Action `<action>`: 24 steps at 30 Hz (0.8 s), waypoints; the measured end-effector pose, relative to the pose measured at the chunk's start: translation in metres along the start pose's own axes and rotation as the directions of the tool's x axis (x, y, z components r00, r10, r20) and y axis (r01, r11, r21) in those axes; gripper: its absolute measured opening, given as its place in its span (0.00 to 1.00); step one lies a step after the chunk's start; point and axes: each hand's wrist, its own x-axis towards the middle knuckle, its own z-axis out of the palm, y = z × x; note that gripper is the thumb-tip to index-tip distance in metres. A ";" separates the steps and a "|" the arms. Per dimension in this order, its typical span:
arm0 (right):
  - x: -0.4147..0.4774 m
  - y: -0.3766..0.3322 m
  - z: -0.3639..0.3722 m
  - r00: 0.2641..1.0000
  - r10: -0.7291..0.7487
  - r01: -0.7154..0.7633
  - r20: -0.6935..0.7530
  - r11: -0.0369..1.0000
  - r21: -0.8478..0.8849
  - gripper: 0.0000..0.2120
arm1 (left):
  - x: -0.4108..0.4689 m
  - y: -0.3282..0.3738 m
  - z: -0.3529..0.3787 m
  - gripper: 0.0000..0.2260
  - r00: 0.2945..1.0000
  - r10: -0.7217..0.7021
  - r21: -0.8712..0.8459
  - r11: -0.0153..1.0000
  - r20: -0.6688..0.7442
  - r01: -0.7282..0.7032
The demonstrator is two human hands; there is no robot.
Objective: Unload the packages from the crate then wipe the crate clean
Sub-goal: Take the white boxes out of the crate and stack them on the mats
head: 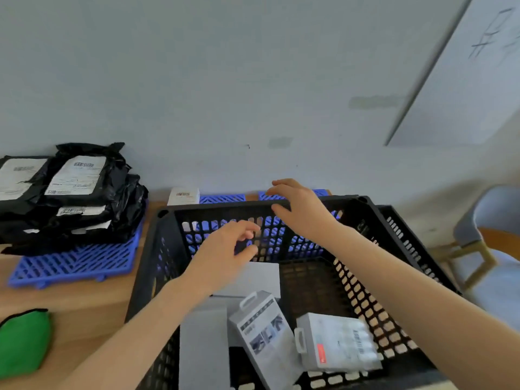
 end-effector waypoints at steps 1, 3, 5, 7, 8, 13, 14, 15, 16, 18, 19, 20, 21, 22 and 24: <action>-0.012 0.006 0.001 1.000 0.018 -0.018 0.008 1.000 0.005 0.14 | -0.004 0.000 0.011 0.14 0.998 -0.036 0.003 0.999 0.054 0.036; -0.034 0.016 0.007 0.996 0.071 -0.071 0.056 0.997 0.011 0.16 | -0.011 -0.004 0.031 0.16 0.983 -0.085 0.056 0.995 0.164 0.077; -0.054 0.025 0.016 0.983 0.127 -0.128 0.133 0.992 -0.003 0.18 | -0.017 -0.009 0.046 0.20 0.947 -0.152 0.135 0.984 0.282 0.118; -0.071 0.033 0.027 0.960 0.184 -0.184 0.212 0.983 -0.019 0.19 | -0.021 -0.015 0.058 0.28 0.881 -0.251 0.196 0.963 0.402 0.185; -0.078 0.037 0.033 0.947 0.208 -0.209 0.246 0.978 -0.022 0.20 | -0.023 -0.018 0.064 0.32 0.846 -0.290 0.228 0.952 0.447 0.206; -0.104 0.055 0.065 0.851 0.272 -0.288 0.449 0.957 -0.034 0.22 | -0.027 -0.032 0.080 0.39 0.746 -0.422 0.421 0.883 0.515 0.209; -0.108 0.057 0.070 0.834 0.276 -0.294 0.477 0.955 -0.038 0.22 | -0.027 -0.033 0.082 0.38 0.737 -0.428 0.435 0.878 0.523 0.201; -0.110 0.059 0.074 0.820 0.282 -0.304 0.499 0.952 -0.039 0.23 | -0.028 -0.035 0.085 0.38 0.733 -0.430 0.443 0.875 0.527 0.195; -0.112 0.060 0.079 0.809 0.282 -0.309 0.515 0.950 -0.035 0.23 | -0.028 -0.036 0.087 0.37 0.733 -0.429 0.447 0.874 0.529 0.189; -0.116 0.063 0.087 0.790 0.281 -0.319 0.544 0.947 -0.025 0.25 | -0.030 -0.039 0.091 0.36 0.737 -0.432 0.462 0.868 0.521 0.182; -0.118 0.064 0.090 0.779 0.281 -0.325 0.560 0.945 -0.023 0.25 | -0.031 -0.040 0.093 0.35 0.743 -0.432 0.472 0.863 0.511 0.177; -0.119 0.065 0.092 0.769 0.279 -0.326 0.575 0.945 -0.022 0.26 | -0.032 -0.040 0.094 0.34 0.754 -0.424 0.476 0.863 0.501 0.170; -0.119 0.065 0.094 0.761 0.274 -0.323 0.588 0.946 -0.023 0.26 | -0.032 -0.041 0.095 0.33 0.765 -0.417 0.471 0.866 0.490 0.170; -0.120 0.066 0.095 0.755 0.269 -0.318 0.598 0.948 -0.025 0.27 | -0.032 -0.042 0.094 0.31 0.776 -0.409 0.455 0.873 0.481 0.178; -0.119 0.066 0.098 0.750 0.263 -0.318 0.607 0.948 -0.018 0.29 | -0.031 -0.044 0.092 0.29 0.783 -0.403 0.412 0.888 0.474 0.207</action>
